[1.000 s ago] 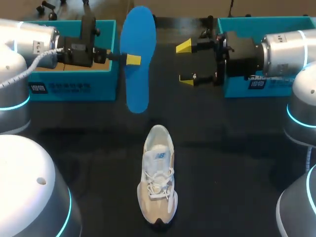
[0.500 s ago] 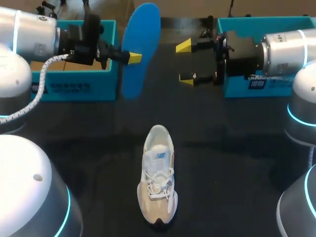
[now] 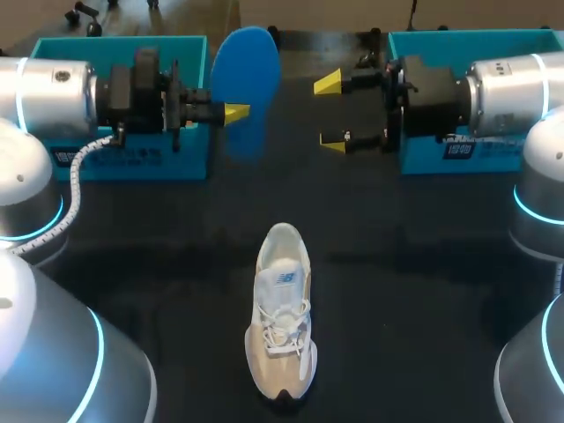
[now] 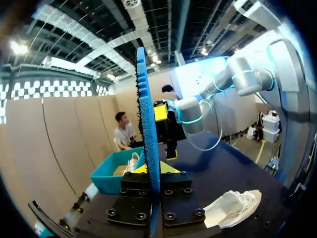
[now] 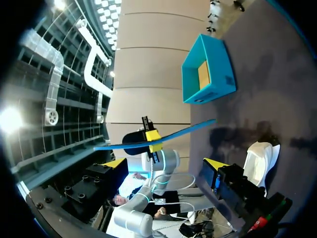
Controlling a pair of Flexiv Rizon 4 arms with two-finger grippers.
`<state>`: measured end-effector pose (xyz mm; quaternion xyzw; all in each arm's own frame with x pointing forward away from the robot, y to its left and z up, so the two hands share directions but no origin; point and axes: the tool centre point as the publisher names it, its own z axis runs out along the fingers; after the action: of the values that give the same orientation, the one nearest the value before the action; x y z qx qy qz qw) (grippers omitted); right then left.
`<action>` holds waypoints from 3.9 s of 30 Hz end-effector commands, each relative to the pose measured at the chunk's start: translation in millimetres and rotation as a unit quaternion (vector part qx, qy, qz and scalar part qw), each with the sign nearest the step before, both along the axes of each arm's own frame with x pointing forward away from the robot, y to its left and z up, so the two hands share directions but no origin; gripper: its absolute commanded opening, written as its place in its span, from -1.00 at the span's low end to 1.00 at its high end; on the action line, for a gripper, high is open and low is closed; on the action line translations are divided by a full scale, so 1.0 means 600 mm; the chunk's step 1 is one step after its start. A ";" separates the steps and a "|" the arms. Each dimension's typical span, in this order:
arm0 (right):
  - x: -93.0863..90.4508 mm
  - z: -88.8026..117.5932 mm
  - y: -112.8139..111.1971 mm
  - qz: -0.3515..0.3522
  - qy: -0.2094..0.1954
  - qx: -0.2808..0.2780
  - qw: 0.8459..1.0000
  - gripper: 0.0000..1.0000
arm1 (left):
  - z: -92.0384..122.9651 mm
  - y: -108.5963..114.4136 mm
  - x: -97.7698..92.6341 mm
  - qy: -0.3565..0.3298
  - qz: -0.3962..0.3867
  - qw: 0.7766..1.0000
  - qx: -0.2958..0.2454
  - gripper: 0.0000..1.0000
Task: Take the shoe out of the shoebox, open the shoe tongue, remove and reinsert the insole, then place the shoe into the shoebox
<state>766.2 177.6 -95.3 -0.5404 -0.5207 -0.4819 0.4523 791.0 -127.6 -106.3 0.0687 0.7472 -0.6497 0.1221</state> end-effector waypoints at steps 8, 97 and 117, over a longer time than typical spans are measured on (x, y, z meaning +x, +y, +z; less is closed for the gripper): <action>0.001 -0.001 0.004 0.000 0.000 0.000 1.000 1.00 | -0.006 -0.003 -0.004 -0.063 -0.026 0.998 -0.017 -1.00; -0.033 -0.045 0.109 0.082 -0.027 -0.006 0.996 0.49 | -0.041 -0.056 0.022 -0.614 -0.053 0.788 0.022 -1.00; -0.038 -0.053 0.108 0.079 -0.036 -0.002 0.996 -0.26 | -0.037 -0.060 0.014 -0.621 -0.055 0.782 0.019 -1.00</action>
<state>746.5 242.8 -126.5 -0.4795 -0.5800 -0.4608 0.4705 799.4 -162.7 -127.7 0.5000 0.5182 -0.4584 0.5209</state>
